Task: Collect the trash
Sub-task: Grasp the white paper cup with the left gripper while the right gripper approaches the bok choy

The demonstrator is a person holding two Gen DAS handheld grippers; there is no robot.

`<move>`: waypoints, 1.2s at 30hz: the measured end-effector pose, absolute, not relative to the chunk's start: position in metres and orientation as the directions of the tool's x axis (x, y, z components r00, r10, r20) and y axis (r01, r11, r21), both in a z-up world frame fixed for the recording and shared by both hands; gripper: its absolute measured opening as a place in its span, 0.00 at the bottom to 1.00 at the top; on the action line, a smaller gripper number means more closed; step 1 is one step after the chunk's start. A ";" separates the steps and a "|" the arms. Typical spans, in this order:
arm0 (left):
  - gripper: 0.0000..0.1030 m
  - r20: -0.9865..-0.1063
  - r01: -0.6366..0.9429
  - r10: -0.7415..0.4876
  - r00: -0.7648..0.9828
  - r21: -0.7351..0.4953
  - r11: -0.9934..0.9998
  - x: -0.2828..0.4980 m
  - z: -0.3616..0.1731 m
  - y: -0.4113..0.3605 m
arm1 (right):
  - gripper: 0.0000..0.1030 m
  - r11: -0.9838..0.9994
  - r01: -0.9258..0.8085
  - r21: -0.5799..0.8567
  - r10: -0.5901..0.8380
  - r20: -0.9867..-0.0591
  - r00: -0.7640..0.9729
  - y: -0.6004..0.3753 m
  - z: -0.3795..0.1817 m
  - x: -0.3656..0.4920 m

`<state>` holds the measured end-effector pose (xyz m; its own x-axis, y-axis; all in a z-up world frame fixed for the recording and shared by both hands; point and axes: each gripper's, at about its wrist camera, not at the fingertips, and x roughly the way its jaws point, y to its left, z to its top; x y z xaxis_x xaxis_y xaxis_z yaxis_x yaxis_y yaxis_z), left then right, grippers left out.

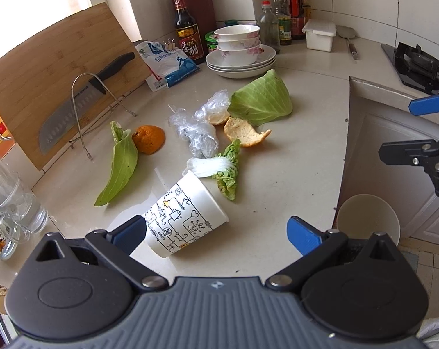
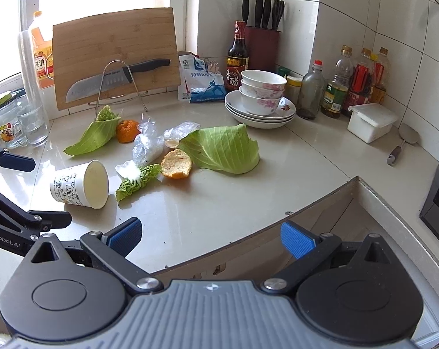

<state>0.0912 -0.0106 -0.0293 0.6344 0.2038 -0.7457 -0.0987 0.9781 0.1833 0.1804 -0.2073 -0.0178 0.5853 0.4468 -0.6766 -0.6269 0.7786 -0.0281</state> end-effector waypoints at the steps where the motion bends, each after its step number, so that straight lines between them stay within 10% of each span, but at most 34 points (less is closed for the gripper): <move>1: 0.99 -0.748 -0.080 0.198 0.634 0.191 0.978 0.093 -0.030 -0.008 | 1.00 0.778 -0.628 -0.027 0.445 -0.681 0.581 -0.205 -0.020 0.181; 24: 0.94 -0.871 0.518 -0.026 0.491 0.268 0.813 0.157 -0.076 0.047 | 1.00 0.650 -0.760 0.003 0.546 -0.697 0.465 -0.089 -0.058 0.221; 36: 0.63 -0.899 0.538 -0.094 0.428 0.169 0.826 0.164 -0.085 0.060 | 1.00 0.610 -0.792 0.017 0.555 -0.723 0.412 -0.067 -0.073 0.239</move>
<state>0.1639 0.0604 -0.0847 0.4276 -0.0942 -0.8990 0.5377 0.8260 0.1692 0.2388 -0.0666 -0.0732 0.4118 0.5553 -0.7226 -0.7923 0.6099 0.0172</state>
